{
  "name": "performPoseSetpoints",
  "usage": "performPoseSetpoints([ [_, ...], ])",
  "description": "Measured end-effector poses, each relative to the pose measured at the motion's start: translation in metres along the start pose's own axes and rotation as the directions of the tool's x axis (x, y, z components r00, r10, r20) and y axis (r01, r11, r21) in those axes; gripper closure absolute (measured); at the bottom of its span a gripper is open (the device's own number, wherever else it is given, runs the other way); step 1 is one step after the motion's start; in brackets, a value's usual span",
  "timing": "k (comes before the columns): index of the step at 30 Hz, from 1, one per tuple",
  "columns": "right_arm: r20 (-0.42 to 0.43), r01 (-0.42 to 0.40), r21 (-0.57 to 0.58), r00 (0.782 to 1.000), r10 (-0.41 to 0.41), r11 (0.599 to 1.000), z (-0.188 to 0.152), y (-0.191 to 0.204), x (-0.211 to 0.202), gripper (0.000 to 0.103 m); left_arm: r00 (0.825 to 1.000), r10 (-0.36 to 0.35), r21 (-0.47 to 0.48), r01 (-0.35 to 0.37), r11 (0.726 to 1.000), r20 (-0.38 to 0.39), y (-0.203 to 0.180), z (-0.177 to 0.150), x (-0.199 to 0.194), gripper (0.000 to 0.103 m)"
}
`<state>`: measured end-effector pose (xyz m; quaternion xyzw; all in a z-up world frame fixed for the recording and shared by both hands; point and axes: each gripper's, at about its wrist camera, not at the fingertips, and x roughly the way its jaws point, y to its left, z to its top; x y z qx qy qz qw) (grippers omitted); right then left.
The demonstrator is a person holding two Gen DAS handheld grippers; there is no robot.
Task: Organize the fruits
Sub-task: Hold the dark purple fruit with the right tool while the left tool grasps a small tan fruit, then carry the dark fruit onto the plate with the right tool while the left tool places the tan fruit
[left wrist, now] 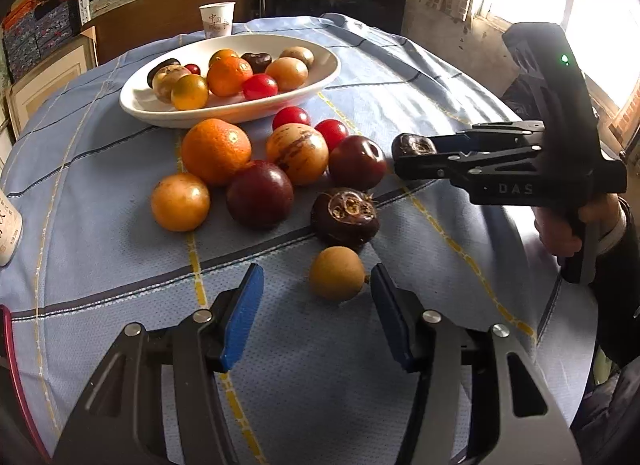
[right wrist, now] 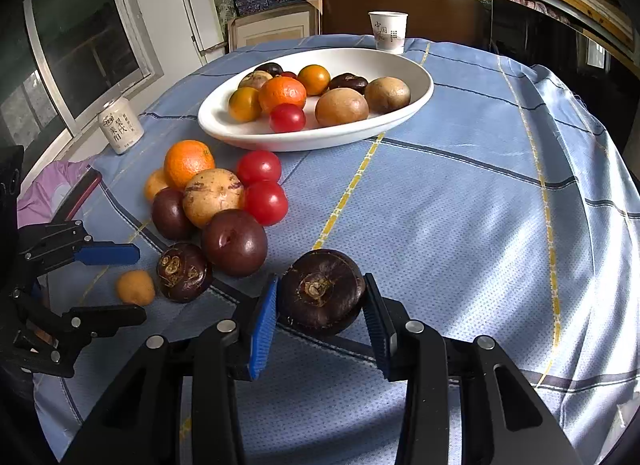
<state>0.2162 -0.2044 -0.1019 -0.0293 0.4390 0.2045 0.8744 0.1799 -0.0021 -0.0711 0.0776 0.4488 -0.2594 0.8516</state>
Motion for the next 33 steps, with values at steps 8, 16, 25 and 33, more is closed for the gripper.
performPoseSetpoints([
  [8, 0.0, 0.004, -0.003, 1.0, -0.004, 1.0, 0.0002, 0.0003, -0.0006, 0.061, 1.0, -0.026, -0.005, 0.026, 1.0, -0.001, -0.0021, 0.0026, 0.0027, 0.052],
  [16, -0.002, 0.01, -0.011, 1.0, -0.01, 1.0, -0.0007, 0.0012, -0.001, 0.061, 0.999, -0.033, -0.015, 0.033, 0.999, -0.004, -0.0034, 0.0071, 0.0066, 0.067],
  [25, -0.002, 0.009, -0.011, 1.0, -0.009, 1.0, -0.0006, 0.0014, -0.0009, 0.061, 0.999, -0.044, -0.007, 0.044, 0.999, -0.002, -0.0043, 0.0055, 0.0045, 0.075],
  [33, 0.011, -0.017, 0.01, 1.0, 0.017, 1.0, 0.0005, -0.0019, -0.0033, 0.061, 0.996, -0.086, -0.05, 0.087, 0.995, 0.019, 0.0048, 0.0057, -0.0016, 0.075],
])
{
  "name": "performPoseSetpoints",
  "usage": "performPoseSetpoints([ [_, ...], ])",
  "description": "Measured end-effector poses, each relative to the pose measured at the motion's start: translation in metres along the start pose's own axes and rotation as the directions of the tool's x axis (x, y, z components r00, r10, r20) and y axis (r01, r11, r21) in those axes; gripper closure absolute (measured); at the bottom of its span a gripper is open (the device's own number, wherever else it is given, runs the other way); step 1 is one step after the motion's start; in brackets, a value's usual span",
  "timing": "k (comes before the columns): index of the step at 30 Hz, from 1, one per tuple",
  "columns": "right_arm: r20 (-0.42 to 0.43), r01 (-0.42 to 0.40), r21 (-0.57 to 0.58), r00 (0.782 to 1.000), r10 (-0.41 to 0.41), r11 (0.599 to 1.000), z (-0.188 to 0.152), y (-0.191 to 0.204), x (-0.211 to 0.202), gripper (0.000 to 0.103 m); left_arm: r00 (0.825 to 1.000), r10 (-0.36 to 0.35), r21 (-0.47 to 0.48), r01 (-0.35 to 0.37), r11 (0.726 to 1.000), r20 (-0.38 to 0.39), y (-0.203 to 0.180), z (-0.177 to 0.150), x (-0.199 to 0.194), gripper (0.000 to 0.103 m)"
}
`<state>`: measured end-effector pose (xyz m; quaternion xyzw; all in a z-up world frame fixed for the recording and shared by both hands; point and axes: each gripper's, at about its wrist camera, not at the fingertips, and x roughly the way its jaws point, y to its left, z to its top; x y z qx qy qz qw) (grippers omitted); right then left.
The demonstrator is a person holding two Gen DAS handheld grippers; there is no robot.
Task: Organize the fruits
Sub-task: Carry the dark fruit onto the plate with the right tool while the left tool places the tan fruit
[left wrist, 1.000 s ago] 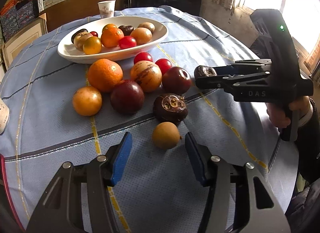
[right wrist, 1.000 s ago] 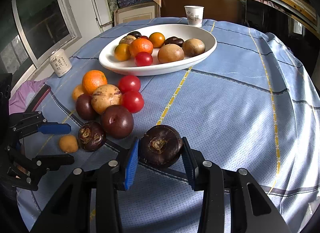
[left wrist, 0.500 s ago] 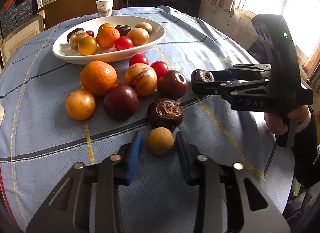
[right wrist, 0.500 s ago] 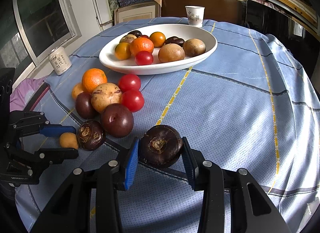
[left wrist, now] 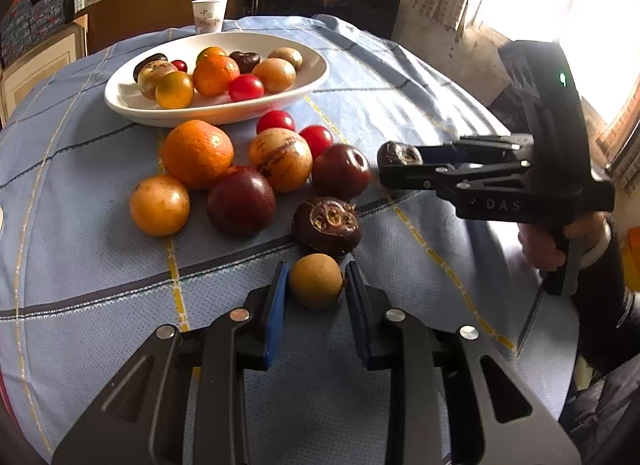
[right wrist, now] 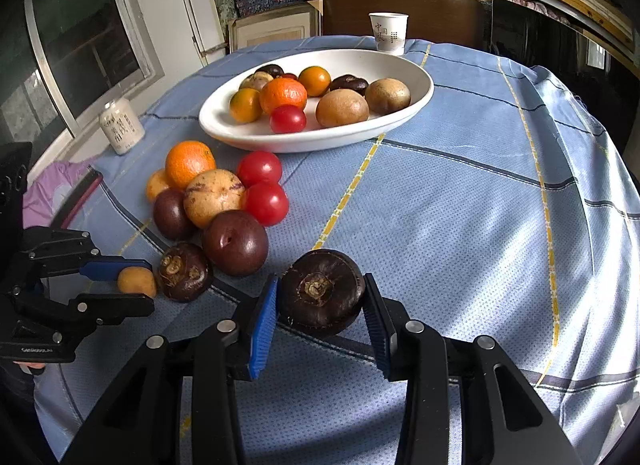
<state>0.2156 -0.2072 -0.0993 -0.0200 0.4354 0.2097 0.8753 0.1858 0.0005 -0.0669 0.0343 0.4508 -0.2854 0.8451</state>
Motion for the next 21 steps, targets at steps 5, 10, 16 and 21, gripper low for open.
performPoseSetpoints([
  [5, 0.038, -0.057, 0.03, 0.998, 0.056, 0.998, 0.008, -0.003, -0.008, 0.061, 0.998, -0.012, -0.028, 0.014, 1.0, 0.062, 0.009, 0.012, -0.015, 0.075],
  [10, 0.133, -0.059, 0.051, 0.99, 0.052, 0.997, 0.053, -0.003, -0.014, 0.061, 0.993, 0.049, -0.045, -0.044, 0.998, 0.107, 0.022, 0.06, -0.021, 0.075],
  [16, 0.237, 0.043, 0.085, 0.97, -0.062, 0.995, 0.109, -0.008, 0.009, 0.061, 0.963, 0.204, -0.121, -0.185, 0.975, 0.174, 0.052, 0.126, -0.007, 0.075],
  [21, 0.218, 0.039, 0.125, 0.974, -0.066, 0.991, 0.133, -0.016, 0.037, 0.061, 0.949, 0.279, -0.192, -0.249, 0.949, 0.149, 0.083, 0.159, 0.018, 0.075],
])
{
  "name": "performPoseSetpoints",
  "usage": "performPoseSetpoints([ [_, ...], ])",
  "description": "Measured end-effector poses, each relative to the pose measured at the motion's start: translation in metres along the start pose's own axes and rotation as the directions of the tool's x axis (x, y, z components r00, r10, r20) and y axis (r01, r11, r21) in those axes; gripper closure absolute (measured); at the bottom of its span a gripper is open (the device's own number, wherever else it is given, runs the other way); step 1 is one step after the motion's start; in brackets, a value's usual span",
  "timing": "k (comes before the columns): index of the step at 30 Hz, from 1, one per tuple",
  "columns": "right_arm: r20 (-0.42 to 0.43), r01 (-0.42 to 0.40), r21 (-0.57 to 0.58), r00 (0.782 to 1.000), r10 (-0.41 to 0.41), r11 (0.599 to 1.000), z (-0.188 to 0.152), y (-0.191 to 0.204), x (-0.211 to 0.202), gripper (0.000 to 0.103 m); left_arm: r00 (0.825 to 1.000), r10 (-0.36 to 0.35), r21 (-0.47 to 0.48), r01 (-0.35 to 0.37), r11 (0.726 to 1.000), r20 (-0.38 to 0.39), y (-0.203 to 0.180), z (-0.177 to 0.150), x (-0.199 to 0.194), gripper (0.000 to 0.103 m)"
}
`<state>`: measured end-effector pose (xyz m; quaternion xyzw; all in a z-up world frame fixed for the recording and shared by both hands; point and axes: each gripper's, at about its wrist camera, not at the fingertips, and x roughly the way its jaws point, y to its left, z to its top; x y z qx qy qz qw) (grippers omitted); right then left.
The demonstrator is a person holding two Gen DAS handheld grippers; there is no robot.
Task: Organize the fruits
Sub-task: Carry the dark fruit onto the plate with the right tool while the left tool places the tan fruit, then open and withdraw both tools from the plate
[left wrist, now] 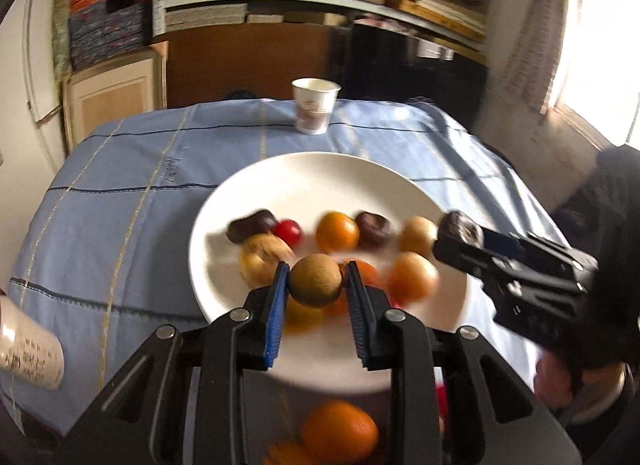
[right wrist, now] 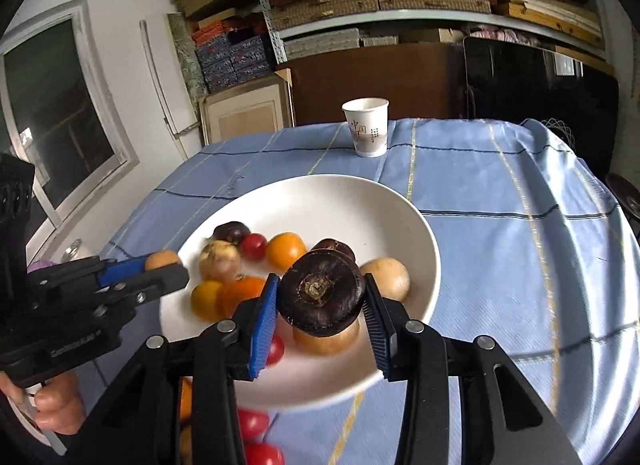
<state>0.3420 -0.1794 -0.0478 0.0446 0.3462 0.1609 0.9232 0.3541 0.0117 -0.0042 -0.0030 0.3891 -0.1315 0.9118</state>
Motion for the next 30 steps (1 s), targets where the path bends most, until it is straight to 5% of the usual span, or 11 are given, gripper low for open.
performPoseSetpoints([
  [12, -0.038, 0.0, -0.01, 0.999, -0.001, 1.0, 0.009, 0.002, 0.036, 0.061, 0.998, 0.039, -0.032, -0.041, 0.999, -0.04, 0.006, 0.024, 0.052, 0.075],
  [14, -0.037, 0.002, -0.01, 0.999, -0.003, 1.0, 0.01, 0.001, 0.037, 0.061, 0.999, 0.032, -0.032, -0.033, 0.999, -0.038, 0.004, 0.024, 0.051, 0.066],
  [16, -0.031, 0.006, -0.01, 0.999, -0.006, 1.0, 0.011, 0.001, 0.035, 0.059, 0.998, 0.059, -0.04, -0.06, 0.997, -0.024, 0.004, 0.025, 0.047, 0.033],
  [19, -0.01, 0.014, 0.007, 1.0, -0.014, 1.0, 0.015, -0.001, 0.024, 0.043, 0.988, 0.153, -0.052, -0.151, 0.987, 0.032, 0.005, 0.027, 0.029, 0.011],
  [21, 0.017, 0.014, 0.034, 1.0, -0.015, 0.999, 0.019, -0.005, 0.009, 0.017, 0.985, 0.164, -0.072, -0.16, 0.985, 0.061, 0.008, 0.028, 0.013, 0.007],
  [23, 0.076, 0.025, 0.056, 0.997, -0.03, 0.998, 0.019, -0.006, -0.007, 0.007, 0.983, 0.169, -0.1, -0.161, 0.982, 0.077, 0.012, 0.024, -0.005, 0.005],
  [27, 0.23, -0.026, 0.064, 0.973, 0.011, 0.998, 0.0, 0.0, -0.04, 0.003, 0.965, 0.24, -0.117, -0.228, 0.967, 0.107, 0.019, 0.004, -0.034, 0.005],
  [30, 0.225, -0.107, 0.027, 0.969, 0.098, 0.994, -0.015, 0.006, -0.047, 0.003, 0.952, 0.281, -0.116, -0.267, 0.957, 0.125, 0.024, -0.02, -0.051, 0.005],
])
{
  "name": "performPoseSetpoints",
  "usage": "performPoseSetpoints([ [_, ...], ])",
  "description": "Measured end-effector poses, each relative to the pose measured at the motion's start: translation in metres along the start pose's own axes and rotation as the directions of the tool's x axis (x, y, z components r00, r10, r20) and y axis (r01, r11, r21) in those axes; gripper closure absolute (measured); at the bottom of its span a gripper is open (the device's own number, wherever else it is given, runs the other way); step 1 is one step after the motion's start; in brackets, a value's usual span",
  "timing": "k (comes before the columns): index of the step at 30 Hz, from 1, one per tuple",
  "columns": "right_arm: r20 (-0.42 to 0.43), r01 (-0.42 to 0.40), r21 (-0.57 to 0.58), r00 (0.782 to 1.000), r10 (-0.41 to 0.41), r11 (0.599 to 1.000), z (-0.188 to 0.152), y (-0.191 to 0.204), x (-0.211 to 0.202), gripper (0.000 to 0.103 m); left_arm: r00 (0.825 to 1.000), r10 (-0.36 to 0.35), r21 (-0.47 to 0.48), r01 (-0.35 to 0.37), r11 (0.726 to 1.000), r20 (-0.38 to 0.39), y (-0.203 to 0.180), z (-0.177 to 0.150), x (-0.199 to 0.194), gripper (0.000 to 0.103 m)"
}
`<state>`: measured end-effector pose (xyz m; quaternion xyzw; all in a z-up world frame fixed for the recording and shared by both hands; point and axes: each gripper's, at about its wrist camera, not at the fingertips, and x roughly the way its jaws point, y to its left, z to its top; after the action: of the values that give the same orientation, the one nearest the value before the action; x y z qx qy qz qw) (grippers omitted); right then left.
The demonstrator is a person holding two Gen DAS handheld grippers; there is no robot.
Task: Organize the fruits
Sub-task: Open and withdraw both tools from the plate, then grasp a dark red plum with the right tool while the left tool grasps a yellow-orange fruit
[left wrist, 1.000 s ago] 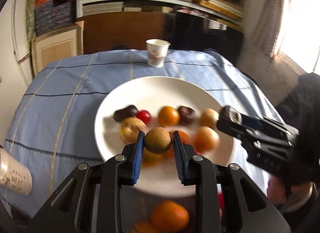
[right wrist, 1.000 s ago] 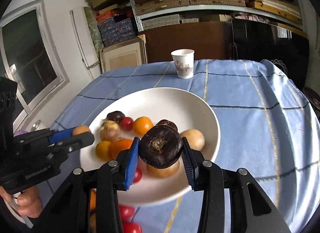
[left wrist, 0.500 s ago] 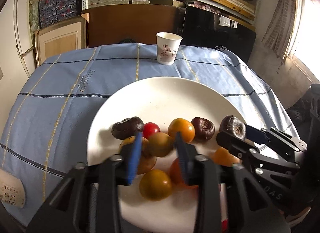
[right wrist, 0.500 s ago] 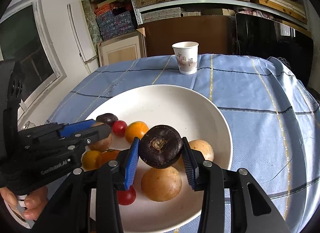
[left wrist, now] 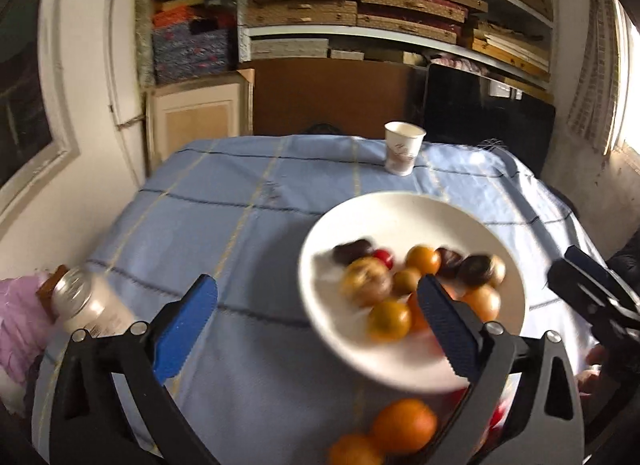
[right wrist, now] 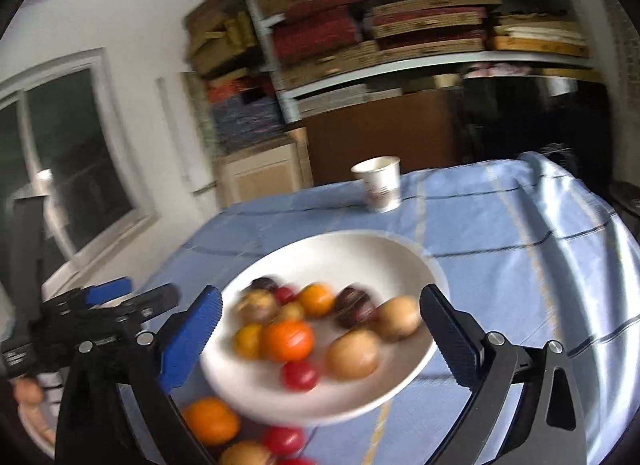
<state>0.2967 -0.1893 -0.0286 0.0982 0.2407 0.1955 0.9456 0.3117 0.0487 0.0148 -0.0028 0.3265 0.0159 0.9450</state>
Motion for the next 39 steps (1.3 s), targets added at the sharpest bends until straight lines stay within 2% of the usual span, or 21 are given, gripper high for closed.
performPoseSetpoints([
  [3, -0.121, -0.059, -0.064, 0.991, 0.051, 0.996, -0.017, 0.01, 0.002, 0.003, 1.0, 0.009, 0.004, -0.009, 1.0, -0.015, 0.012, -0.023, -0.008, 0.005],
  [4, -0.179, -0.065, -0.108, 0.983, 0.045, 0.992, -0.025, 0.016, 0.004, 0.003, 0.999, 0.024, 0.001, -0.024, 1.0, -0.028, 0.015, -0.031, -0.008, 0.005],
  [5, -0.222, -0.035, -0.142, 0.975, 0.002, 0.989, -0.029, 0.019, 0.007, 0.003, 0.998, 0.042, -0.003, -0.042, 0.999, -0.042, 0.018, -0.038, -0.008, 0.005],
  [6, -0.248, -0.002, -0.171, 0.968, -0.041, 0.985, -0.033, 0.022, 0.009, 0.003, 0.997, 0.049, -0.007, -0.049, 0.999, -0.056, 0.021, -0.042, -0.007, 0.005],
  [7, -0.257, -0.002, -0.193, 0.965, -0.049, 0.981, -0.038, 0.023, 0.008, 0.003, 0.995, 0.052, -0.015, -0.054, 0.998, -0.08, 0.023, -0.047, -0.005, 0.005],
  [11, -0.307, -0.038, -0.218, 0.951, -0.032, 0.975, -0.053, 0.028, -0.002, 0.003, 0.985, -0.003, -0.052, -0.006, 0.999, -0.172, 0.03, -0.056, 0.0, 0.005],
  [14, -0.333, -0.044, -0.238, 0.942, -0.039, 0.97, -0.065, 0.029, -0.009, 0.003, 0.988, -0.018, -0.074, 0.007, 0.997, -0.153, 0.034, -0.058, -0.007, 0.005],
  [16, -0.343, -0.028, -0.25, 0.937, -0.061, 0.968, -0.072, 0.028, -0.015, 0.003, 0.99, 0.002, -0.067, -0.011, 0.998, -0.138, 0.034, -0.06, -0.013, 0.005],
  [19, -0.375, -0.077, -0.181, 0.927, 0.004, 0.98, -0.078, 0.024, -0.024, 0.008, 0.99, 0.007, -0.056, -0.015, 0.998, -0.138, 0.033, -0.062, -0.016, 0.005],
  [21, -0.408, -0.122, -0.144, 0.911, 0.054, 0.982, -0.081, 0.025, -0.024, 0.018, 0.99, 0.003, -0.046, -0.01, 0.999, -0.143, 0.031, -0.063, -0.018, 0.005],
  [25, -0.425, -0.115, -0.207, 0.905, 0.016, 0.971, -0.089, 0.036, -0.023, 0.03, 0.989, 0.008, -0.031, -0.012, 0.999, -0.147, 0.029, -0.065, -0.019, 0.005],
  [27, -0.431, -0.124, -0.195, 0.902, 0.029, 0.973, -0.09, 0.036, -0.023, 0.039, 0.99, 0.009, -0.024, -0.013, 1.0, -0.144, 0.028, -0.066, -0.021, 0.005],
  [30, -0.439, -0.128, -0.158, 0.897, 0.046, 0.979, -0.089, 0.032, -0.023, 0.047, 0.991, 0.02, -0.008, -0.021, 1.0, -0.133, 0.027, -0.067, -0.023, 0.005],
  [37, -0.445, -0.111, -0.134, 0.895, 0.041, 0.985, -0.088, 0.026, -0.021, 0.047, 0.99, 0.018, -0.003, -0.019, 1.0, -0.14, 0.027, -0.069, -0.023, 0.005],
  [39, -0.453, -0.107, -0.129, 0.891, 0.037, 0.986, -0.089, 0.025, -0.02, 0.051, 0.99, 0.022, -0.008, -0.023, 1.0, -0.139, 0.029, -0.069, -0.023, 0.005],
])
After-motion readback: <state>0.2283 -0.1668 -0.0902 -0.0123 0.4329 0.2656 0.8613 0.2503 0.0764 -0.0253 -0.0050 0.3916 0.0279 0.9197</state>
